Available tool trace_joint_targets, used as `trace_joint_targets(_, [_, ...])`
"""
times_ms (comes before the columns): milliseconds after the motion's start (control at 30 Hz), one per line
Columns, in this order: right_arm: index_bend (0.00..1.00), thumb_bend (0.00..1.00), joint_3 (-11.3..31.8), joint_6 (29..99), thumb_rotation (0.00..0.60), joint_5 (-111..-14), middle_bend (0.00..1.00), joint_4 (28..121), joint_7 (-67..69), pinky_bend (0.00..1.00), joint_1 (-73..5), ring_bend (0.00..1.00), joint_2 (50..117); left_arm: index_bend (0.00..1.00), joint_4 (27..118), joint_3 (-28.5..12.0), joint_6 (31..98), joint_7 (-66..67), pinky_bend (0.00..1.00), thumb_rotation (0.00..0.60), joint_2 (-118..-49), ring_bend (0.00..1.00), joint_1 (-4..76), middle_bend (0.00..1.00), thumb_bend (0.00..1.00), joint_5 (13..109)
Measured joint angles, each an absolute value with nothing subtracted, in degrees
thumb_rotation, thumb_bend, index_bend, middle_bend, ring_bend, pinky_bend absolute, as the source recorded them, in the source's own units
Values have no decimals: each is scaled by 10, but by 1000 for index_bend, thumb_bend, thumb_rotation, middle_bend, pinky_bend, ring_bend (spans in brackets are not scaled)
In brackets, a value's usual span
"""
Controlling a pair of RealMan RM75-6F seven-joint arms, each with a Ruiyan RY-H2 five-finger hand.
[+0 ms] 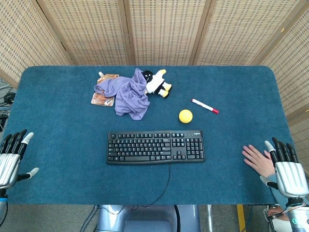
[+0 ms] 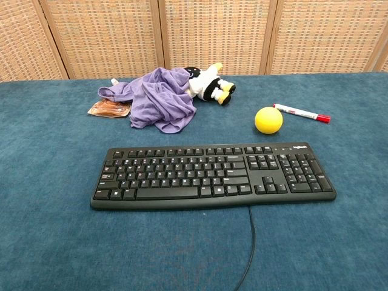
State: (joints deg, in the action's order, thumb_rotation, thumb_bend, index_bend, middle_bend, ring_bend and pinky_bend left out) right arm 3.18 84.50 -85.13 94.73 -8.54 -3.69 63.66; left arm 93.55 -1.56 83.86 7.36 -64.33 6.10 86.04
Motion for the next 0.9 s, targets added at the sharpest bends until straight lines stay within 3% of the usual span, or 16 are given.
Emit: trace_joint_targets(900, [0, 41, 32, 845, 600, -852, 0, 947, -86, 0, -37, 0, 638, 0, 937, -13, 835, 61, 0, 600, -639, 0, 63, 0, 35, 865])
